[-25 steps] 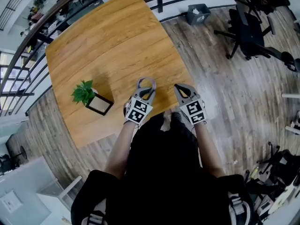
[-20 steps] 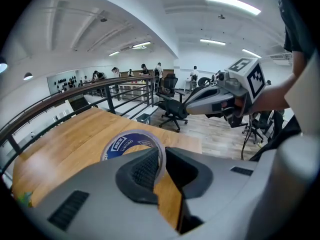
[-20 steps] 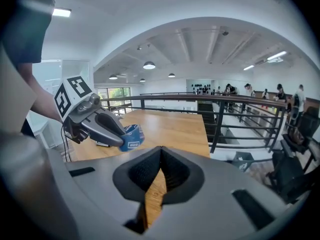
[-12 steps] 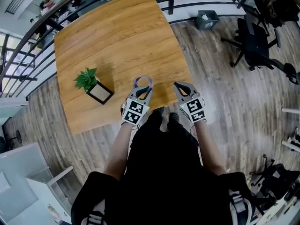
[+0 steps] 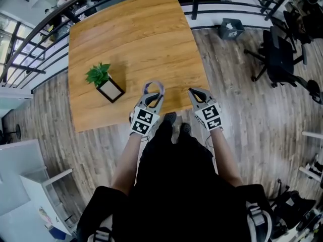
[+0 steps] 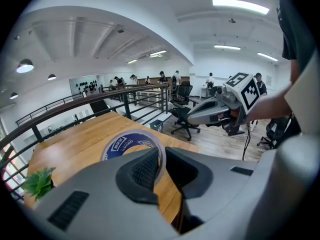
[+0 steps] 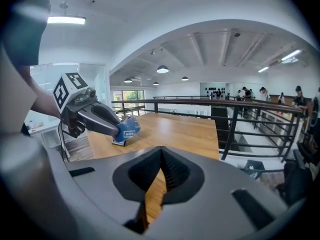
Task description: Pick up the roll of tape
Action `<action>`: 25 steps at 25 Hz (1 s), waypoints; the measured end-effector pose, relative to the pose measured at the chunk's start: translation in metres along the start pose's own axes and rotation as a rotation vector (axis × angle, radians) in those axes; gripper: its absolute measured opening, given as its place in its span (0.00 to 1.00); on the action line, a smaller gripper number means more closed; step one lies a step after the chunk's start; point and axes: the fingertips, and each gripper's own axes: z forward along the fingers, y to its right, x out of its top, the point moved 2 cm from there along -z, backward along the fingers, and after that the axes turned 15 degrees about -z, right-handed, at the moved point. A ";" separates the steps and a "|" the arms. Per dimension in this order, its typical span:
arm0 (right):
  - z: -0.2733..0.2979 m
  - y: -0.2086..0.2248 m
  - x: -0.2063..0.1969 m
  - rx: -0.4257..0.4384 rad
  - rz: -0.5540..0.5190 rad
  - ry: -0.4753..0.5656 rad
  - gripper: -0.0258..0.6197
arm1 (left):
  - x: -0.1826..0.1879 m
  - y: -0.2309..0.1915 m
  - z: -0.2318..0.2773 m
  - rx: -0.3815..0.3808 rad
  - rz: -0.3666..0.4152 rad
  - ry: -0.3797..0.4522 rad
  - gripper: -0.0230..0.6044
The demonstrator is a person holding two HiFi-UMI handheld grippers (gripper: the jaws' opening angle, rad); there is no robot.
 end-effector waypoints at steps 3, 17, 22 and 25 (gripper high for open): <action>-0.003 -0.005 -0.006 0.026 -0.017 -0.006 0.05 | 0.000 0.008 -0.008 0.019 -0.007 0.017 0.13; -0.019 -0.016 -0.015 0.057 -0.032 0.024 0.05 | -0.013 0.027 -0.027 0.087 -0.026 0.050 0.13; -0.023 -0.017 -0.018 0.052 -0.023 0.019 0.05 | -0.015 0.022 -0.033 0.106 -0.030 0.055 0.13; -0.025 -0.019 -0.020 0.048 -0.025 0.023 0.05 | -0.018 0.020 -0.035 0.114 -0.040 0.058 0.13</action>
